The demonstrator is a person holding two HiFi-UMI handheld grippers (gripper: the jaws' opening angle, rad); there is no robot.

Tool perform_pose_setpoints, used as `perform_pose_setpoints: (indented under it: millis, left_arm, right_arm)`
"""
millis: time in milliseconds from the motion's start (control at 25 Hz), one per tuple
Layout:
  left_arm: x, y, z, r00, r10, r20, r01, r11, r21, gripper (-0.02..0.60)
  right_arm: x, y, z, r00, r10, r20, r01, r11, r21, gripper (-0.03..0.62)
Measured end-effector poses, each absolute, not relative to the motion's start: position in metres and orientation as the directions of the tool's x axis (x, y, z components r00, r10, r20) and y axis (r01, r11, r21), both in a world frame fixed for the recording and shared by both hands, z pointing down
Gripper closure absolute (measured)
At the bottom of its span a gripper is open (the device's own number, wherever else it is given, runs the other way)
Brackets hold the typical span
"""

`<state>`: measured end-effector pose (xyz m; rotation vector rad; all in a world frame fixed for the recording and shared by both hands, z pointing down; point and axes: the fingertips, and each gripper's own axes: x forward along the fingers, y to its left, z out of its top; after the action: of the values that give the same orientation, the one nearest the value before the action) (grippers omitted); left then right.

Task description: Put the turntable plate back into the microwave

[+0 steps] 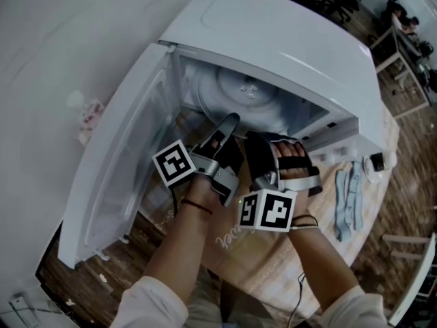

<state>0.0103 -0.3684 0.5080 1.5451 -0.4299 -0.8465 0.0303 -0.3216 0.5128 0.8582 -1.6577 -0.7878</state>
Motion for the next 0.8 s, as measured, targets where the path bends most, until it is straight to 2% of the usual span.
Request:
perform_pose_setpoints:
  millis: [800]
  left_arm:
    - [0.023,-0.406,0.511,0.654,-0.722,-0.228,0.192,-0.133,0.972,0.502]
  right_arm:
    - [0.043,-0.36,0.514,-0.151,-0.855,0.496,-0.191,0.518,0.834,0.536]
